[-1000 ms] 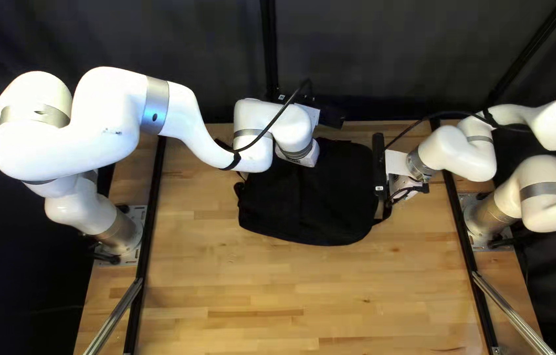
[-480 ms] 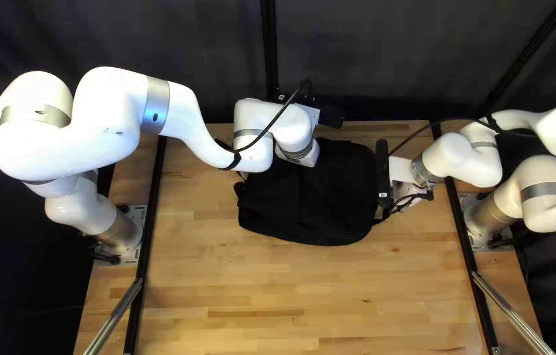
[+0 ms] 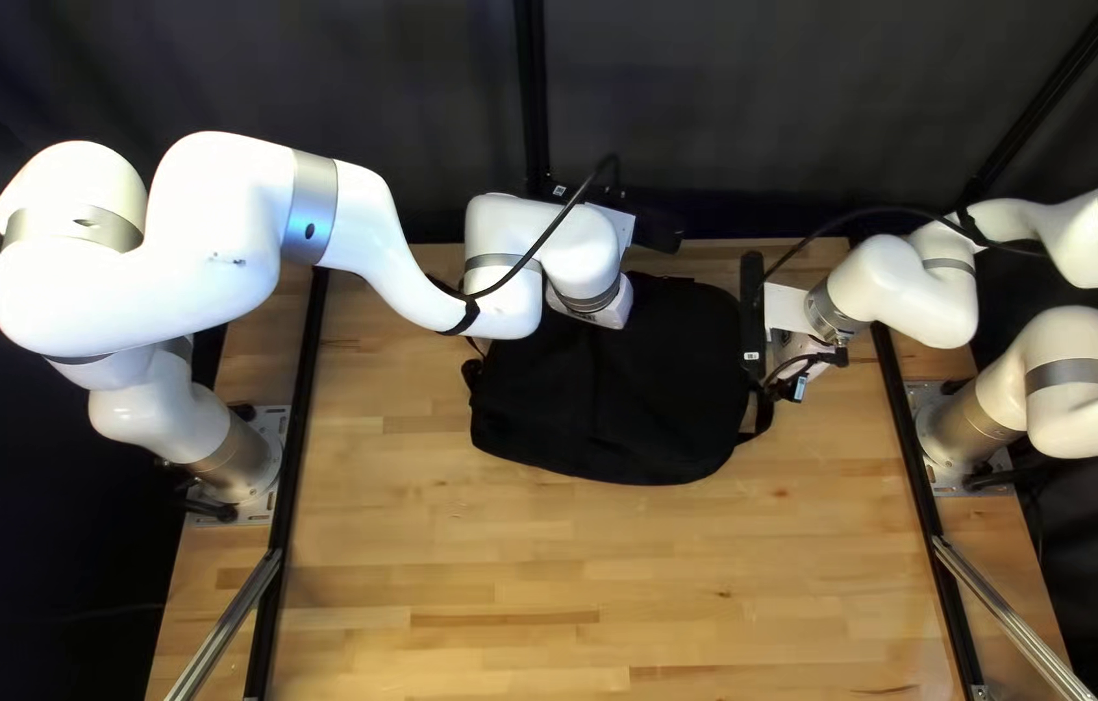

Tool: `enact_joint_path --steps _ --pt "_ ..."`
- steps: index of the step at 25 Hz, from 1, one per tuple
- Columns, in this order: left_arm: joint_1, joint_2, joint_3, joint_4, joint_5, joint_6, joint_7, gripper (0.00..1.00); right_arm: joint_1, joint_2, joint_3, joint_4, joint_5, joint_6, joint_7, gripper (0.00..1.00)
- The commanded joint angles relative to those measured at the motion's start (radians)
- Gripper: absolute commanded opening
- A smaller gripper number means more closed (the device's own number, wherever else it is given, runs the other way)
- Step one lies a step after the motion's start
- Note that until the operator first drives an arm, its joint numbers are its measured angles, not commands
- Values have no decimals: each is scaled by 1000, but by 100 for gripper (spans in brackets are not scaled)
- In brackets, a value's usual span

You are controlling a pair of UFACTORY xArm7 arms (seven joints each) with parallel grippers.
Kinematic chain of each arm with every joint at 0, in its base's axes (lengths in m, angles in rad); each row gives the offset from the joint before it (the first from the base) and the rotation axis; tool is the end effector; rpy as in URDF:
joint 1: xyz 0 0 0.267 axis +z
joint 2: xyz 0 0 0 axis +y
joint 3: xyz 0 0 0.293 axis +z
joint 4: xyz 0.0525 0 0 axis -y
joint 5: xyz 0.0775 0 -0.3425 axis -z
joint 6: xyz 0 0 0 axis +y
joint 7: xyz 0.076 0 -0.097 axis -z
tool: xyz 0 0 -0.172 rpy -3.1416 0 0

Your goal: Remove a lunch box from a kids backpack

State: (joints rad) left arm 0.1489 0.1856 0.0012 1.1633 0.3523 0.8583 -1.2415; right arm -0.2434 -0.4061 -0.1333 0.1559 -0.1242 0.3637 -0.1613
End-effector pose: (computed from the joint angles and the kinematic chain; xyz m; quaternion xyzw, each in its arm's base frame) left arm 0.5317 0.1341 0.1679 -0.8225 -0.5482 -0.1225 0.0886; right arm 0.2900 -0.1027 0.0589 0.9939 -0.0488 0.0948 0.0272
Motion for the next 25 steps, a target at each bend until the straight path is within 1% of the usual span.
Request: enact_joint_path --steps 1,2,3,4,5,7,11,16,19,25 --pt "0 3 0 6 0 3 3 0 7 37 -3 15 7 -22 -1 81" --pt "0 4 0 6 0 3 3 0 10 49 -5 19 10 -30 -3 54" --pt "0 4 0 6 0 4 4 0 15 61 -9 25 15 -37 -7 36" --pt "0 3 0 5 0 4 4 0 20 72 -12 30 19 -43 -11 27" --pt "0 2 0 4 0 4 3 0 24 80 -14 34 22 -48 -14 5" --pt "0 2 0 3 0 5 4 0 32 96 -17 40 29 -59 -19 0" --pt "1 -1 0 -2 0 2 4 0 38 99 -13 35 32 -67 -16 0" --pt "1 -2 1 -6 1 -1 2 0 40 51 10 17 29 -41 11 0" --pt "2 -3 3 -7 2 -1 0 0 51 1 42 -8 35 -13 51 0" --pt "2 0 3 -1 3 1 -4 0 74 -33 74 -42 55 -10 106 0"
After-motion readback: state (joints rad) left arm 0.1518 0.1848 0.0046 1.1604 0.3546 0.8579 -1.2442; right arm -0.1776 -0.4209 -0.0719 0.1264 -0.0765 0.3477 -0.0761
